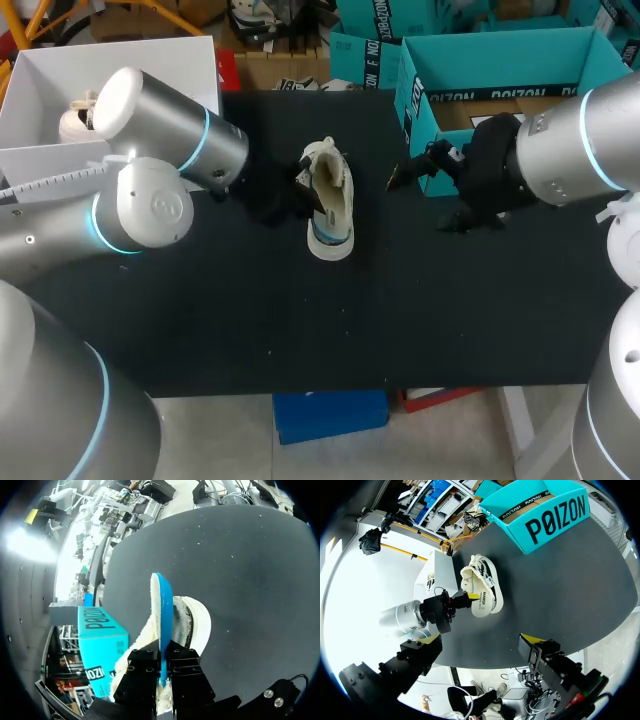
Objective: Take the shoe out of the shoebox, open the shoe tongue, remove and reinsert the insole, then place the shoe into the shoebox
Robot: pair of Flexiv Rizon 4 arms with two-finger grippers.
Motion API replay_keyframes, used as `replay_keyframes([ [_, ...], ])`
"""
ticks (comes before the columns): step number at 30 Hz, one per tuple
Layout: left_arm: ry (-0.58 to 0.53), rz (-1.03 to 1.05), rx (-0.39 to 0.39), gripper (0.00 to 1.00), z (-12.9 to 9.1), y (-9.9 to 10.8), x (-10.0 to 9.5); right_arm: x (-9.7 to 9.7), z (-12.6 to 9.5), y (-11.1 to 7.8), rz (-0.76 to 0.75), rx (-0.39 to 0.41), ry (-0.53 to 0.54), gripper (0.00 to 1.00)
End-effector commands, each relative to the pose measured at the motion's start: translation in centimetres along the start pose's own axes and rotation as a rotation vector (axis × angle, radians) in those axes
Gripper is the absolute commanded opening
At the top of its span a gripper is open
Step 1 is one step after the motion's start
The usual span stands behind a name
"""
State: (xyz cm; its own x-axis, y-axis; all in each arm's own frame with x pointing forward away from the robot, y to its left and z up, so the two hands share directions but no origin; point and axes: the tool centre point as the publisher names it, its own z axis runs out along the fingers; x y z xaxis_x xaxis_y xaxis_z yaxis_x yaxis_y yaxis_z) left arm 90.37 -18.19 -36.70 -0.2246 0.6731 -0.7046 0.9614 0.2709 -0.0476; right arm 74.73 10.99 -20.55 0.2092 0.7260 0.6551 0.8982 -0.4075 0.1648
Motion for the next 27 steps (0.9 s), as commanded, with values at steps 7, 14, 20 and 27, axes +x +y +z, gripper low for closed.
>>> replay_keyframes([
  [7, 0.009, -0.009, -0.059, 0.00, 0.1, 1.1, 0.5, 0.1, 0.1, -0.1, 0.001, -0.002, -0.003, 1.00],
  [14, 0.003, -0.024, -0.102, 0.00, 0.2, 2.3, 0.4, 0.1, 0.1, -0.1, 0.001, -0.002, -0.003, 1.00],
  [20, -0.003, -0.021, -0.132, 0.00, 0.7, 2.9, 0.1, 0.1, 0.1, -0.1, 0.001, -0.002, -0.003, 1.00],
  [27, 0.001, -0.014, -0.159, 0.00, 1.3, 3.4, 0.0, 0.1, 0.1, -0.1, 0.001, -0.002, -0.003, 1.00],
])
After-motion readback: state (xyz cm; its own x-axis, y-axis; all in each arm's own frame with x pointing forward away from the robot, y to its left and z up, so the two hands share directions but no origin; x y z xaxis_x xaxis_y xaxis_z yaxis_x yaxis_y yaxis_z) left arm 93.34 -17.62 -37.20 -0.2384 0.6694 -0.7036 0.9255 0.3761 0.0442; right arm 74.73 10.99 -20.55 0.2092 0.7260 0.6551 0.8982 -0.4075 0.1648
